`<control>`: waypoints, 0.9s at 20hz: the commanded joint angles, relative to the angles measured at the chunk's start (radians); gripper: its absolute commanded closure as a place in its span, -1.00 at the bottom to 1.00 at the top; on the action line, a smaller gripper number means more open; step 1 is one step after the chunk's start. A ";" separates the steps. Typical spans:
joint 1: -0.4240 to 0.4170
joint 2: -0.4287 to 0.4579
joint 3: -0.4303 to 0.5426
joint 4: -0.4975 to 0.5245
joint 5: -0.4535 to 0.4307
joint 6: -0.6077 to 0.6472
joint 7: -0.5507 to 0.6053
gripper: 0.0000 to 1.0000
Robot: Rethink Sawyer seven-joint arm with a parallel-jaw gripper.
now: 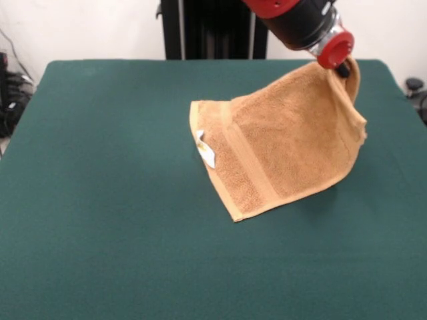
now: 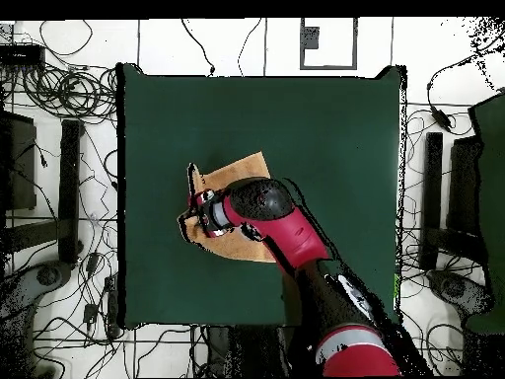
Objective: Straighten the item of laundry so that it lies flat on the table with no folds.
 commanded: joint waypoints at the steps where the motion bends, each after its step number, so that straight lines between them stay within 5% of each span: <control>1: -0.010 0.023 0.138 0.087 0.054 -0.083 -0.008 1.00; 18: -0.016 0.037 0.135 0.065 0.004 -0.079 0.000 1.00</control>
